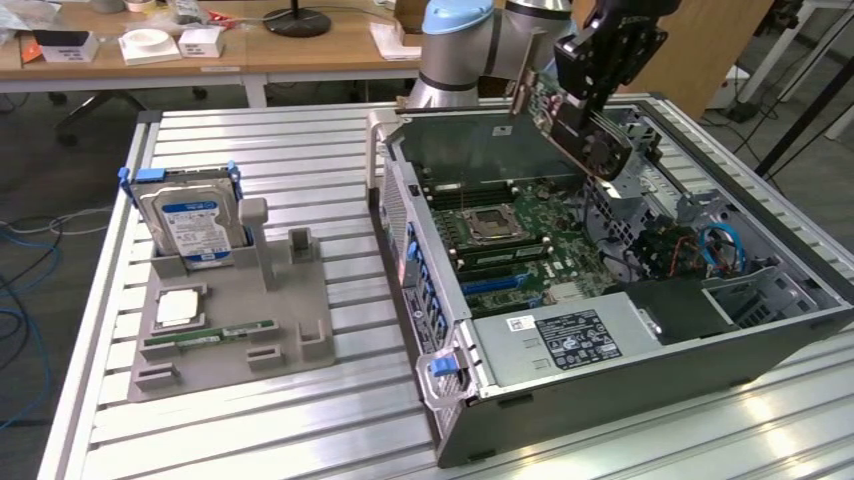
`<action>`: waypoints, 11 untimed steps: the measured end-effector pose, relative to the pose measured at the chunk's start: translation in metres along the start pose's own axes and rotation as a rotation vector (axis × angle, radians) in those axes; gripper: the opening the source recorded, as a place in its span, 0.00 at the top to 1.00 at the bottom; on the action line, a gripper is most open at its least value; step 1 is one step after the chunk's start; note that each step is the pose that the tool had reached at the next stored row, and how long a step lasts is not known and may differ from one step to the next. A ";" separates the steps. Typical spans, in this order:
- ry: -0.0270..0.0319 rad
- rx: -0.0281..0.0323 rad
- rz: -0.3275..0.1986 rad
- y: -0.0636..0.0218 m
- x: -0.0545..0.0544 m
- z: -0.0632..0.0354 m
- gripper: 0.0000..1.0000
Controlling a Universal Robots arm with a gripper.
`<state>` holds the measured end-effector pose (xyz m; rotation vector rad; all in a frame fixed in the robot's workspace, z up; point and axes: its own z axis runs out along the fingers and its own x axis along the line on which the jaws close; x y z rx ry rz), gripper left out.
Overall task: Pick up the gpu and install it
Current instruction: 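Insert the gpu into the slot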
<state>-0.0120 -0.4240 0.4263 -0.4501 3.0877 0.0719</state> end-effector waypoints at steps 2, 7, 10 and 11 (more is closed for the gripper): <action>0.0001 -0.0017 -0.013 0.0000 0.000 0.0003 0.74; 0.0006 -0.0059 -0.047 -0.0001 0.000 0.0012 0.74; 0.0008 -0.0085 -0.066 -0.0001 0.000 0.0017 0.74; 0.0008 -0.0094 -0.073 -0.0001 0.000 0.0019 0.74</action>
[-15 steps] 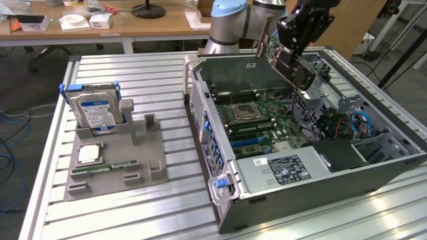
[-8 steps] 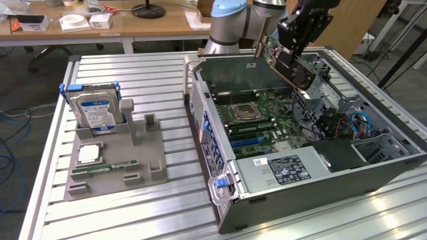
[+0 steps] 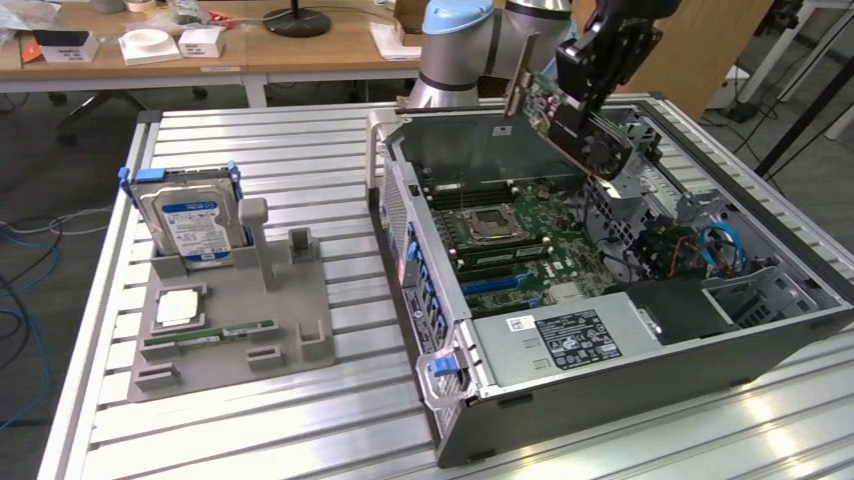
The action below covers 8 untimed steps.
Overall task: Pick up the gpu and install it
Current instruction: 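Insert the gpu into the slot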
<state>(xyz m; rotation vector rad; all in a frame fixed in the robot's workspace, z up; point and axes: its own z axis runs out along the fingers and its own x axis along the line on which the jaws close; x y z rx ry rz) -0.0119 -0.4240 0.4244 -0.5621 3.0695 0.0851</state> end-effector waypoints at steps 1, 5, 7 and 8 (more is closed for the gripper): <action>0.0001 -0.0010 -0.007 0.0000 0.000 0.0002 0.74; 0.0003 -0.0046 -0.033 0.0000 0.000 0.0007 0.74; 0.0004 -0.0065 -0.045 0.0000 0.000 0.0010 0.74; 0.0004 -0.0075 -0.052 0.0000 0.000 0.0011 0.74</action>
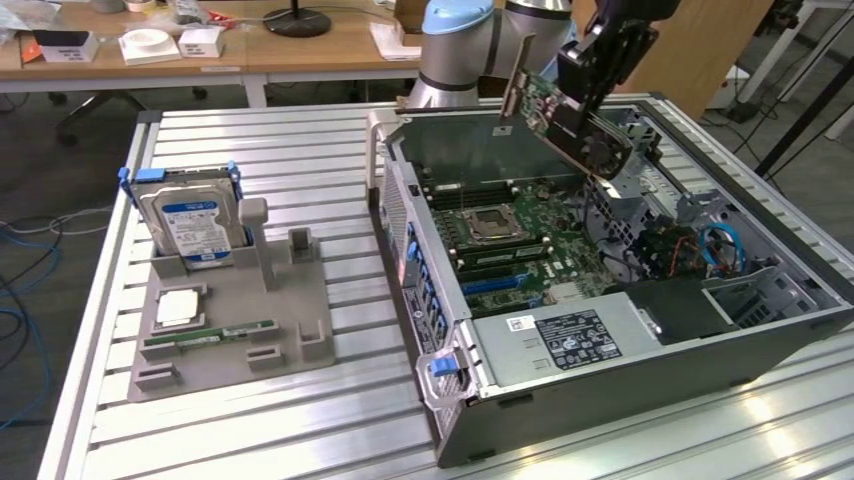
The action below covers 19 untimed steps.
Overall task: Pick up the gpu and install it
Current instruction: 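Insert the gpu into the slot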
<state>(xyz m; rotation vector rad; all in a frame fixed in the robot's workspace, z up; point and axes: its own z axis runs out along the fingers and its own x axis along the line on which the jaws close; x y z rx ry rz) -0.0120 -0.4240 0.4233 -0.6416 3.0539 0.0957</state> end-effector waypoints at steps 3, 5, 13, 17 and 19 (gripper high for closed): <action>0.0000 -0.0041 -0.026 0.0000 0.000 0.0005 0.74; 0.0000 -0.0064 -0.039 -0.0001 0.000 0.0007 0.74; 0.0021 -0.0132 -0.111 -0.0001 0.000 0.0023 0.74; 0.0035 -0.0161 -0.148 -0.0002 0.000 0.0030 0.74; 0.0043 -0.0169 -0.163 -0.0002 0.000 0.0032 0.74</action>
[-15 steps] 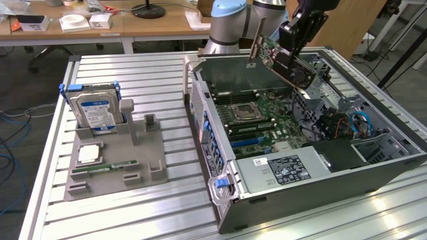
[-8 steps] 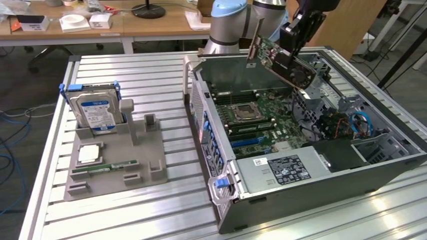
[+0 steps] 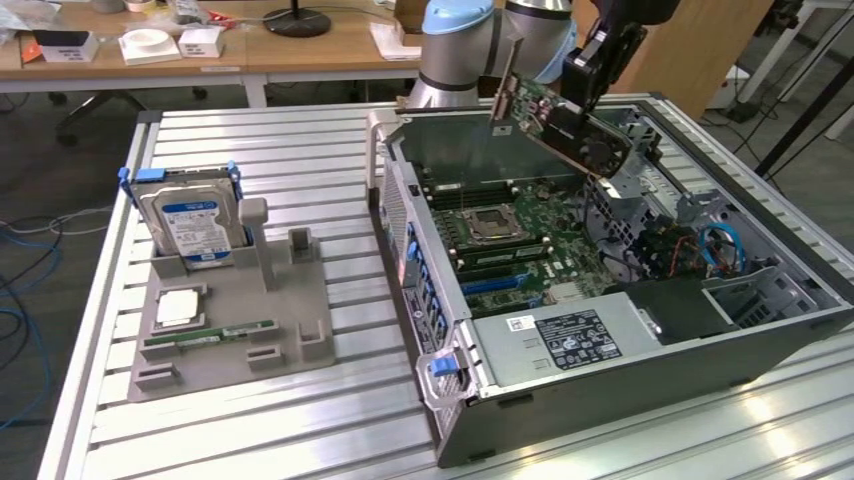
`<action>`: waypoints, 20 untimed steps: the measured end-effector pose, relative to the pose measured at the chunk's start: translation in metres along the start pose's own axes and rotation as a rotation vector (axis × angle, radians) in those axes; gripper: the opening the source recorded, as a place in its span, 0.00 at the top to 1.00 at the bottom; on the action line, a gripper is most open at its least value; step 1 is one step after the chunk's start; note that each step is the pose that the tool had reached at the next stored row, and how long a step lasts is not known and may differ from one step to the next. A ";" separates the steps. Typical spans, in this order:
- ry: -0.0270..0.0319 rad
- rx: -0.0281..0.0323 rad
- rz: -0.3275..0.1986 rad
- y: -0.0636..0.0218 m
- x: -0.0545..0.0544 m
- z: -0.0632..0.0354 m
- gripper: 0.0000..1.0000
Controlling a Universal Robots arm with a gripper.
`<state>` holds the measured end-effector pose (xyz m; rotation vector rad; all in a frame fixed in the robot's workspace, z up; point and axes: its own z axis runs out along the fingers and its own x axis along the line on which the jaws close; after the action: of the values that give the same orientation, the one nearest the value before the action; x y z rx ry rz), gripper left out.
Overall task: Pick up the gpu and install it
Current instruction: 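Insert the gpu into the slot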
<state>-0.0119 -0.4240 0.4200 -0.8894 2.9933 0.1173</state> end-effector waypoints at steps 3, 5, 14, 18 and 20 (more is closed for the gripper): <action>0.0009 -0.0017 -0.022 0.0000 0.000 0.0004 0.74; 0.0017 -0.0030 -0.040 -0.0001 0.000 0.0006 0.74; 0.0042 -0.0088 -0.109 -0.0001 0.000 0.0013 0.74; 0.0049 -0.0096 -0.122 -0.0001 0.000 0.0014 0.74; 0.0051 -0.0096 -0.123 -0.0001 0.000 0.0014 0.74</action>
<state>-0.0119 -0.4240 0.4186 -1.0729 2.9352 0.1278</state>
